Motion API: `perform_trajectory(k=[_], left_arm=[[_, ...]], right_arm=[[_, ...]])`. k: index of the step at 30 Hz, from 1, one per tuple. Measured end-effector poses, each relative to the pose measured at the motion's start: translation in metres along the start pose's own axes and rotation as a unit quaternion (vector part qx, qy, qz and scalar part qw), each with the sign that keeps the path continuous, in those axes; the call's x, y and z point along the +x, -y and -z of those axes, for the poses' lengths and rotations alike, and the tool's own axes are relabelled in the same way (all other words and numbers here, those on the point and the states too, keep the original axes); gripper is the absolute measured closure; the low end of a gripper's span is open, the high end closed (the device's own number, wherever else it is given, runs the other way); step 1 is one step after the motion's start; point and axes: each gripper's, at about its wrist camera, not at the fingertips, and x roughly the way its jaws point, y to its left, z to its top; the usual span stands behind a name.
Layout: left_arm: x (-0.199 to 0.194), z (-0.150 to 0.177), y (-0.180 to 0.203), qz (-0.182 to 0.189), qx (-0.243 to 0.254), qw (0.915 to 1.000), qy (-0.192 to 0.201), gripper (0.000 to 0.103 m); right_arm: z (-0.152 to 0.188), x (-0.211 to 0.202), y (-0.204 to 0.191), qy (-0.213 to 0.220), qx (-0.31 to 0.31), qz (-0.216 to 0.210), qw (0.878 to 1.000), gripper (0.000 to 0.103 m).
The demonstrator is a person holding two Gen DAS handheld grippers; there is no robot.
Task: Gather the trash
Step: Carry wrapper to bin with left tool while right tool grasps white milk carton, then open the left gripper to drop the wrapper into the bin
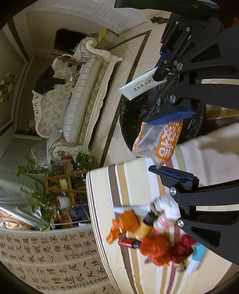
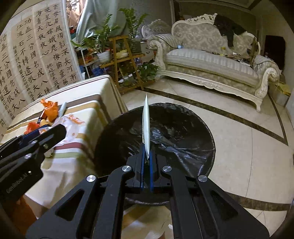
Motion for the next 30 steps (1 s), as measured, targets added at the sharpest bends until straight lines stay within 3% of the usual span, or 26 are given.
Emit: perform_trajectory(k=[7, 13, 16, 30], left_arm=[[0.033, -0.008, 0.014, -0.017, 0.016, 0.9995, -0.022, 0.057], [0.046, -0.006, 0.016, -0.025, 0.019, 0.9985, -0.044, 0.043], [0.043, -0.006, 0.01, -0.026, 0.007, 0.9986, -0.045, 0.038], [0.001, 0.007, -0.029, -0.051, -0.034, 0.9971, -0.044, 0.037]], right_arm=[[-0.008, 0.023, 0.019, -0.01, 0.019, -0.001, 1.0, 0.094], [-0.007, 0.035, 0.033, -0.022, 0.039, 0.001, 0.999, 0.086], [-0.007, 0.033, 0.035, -0.022, 0.043, 0.002, 0.999, 0.082], [-0.007, 0.017, -0.001, -0.021, 0.022, -0.035, 0.999, 0.069]])
